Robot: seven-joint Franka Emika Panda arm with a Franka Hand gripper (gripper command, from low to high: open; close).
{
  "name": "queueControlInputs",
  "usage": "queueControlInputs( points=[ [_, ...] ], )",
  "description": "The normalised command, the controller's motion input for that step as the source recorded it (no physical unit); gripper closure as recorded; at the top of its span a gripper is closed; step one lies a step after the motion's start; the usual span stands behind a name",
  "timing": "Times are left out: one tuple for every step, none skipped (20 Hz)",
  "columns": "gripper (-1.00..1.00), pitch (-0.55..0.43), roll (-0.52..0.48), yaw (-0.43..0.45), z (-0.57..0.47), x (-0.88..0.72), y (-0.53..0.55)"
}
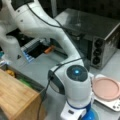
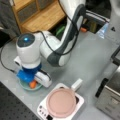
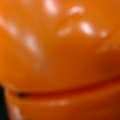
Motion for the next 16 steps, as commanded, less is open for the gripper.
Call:
queueControlInputs(
  points=[
    [1.0,-0.021,0.069,0.007,-0.5,-0.01,-0.06],
    [1.0,-0.023,0.068,0.009,-0.5,0.0,-0.05],
    [1.0,-0.017,0.056,0.006,-0.47,0.01,-0.04],
    [1.0,-0.013,0.05,0.005,-0.44,0.02,-0.04],
    [1.0,-0.003,0.041,0.004,-0.38,0.03,-0.03],
    [1.0,0.0,0.037,0.005,-0.35,0.04,-0.02],
    [1.0,0.027,0.033,0.004,-0.29,0.05,-0.01],
    [1.0,0.055,0.033,0.006,-0.19,0.06,-0.01],
    [1.0,0.078,0.032,0.006,-0.09,0.06,0.01],
    [1.0,0.086,0.032,0.006,-0.03,0.07,0.01],
    [1.0,0.107,0.032,0.006,0.05,0.07,0.02],
    [1.0,0.123,0.03,0.005,0.14,0.07,0.04],
    [1.0,0.135,0.028,0.005,0.23,0.07,0.05],
    [1.0,0.137,0.027,0.004,0.27,0.07,0.05],
    [1.0,0.138,0.029,-0.002,0.32,0.07,0.06],
    [1.0,0.136,0.028,-0.004,0.33,0.07,0.06]
  ],
)
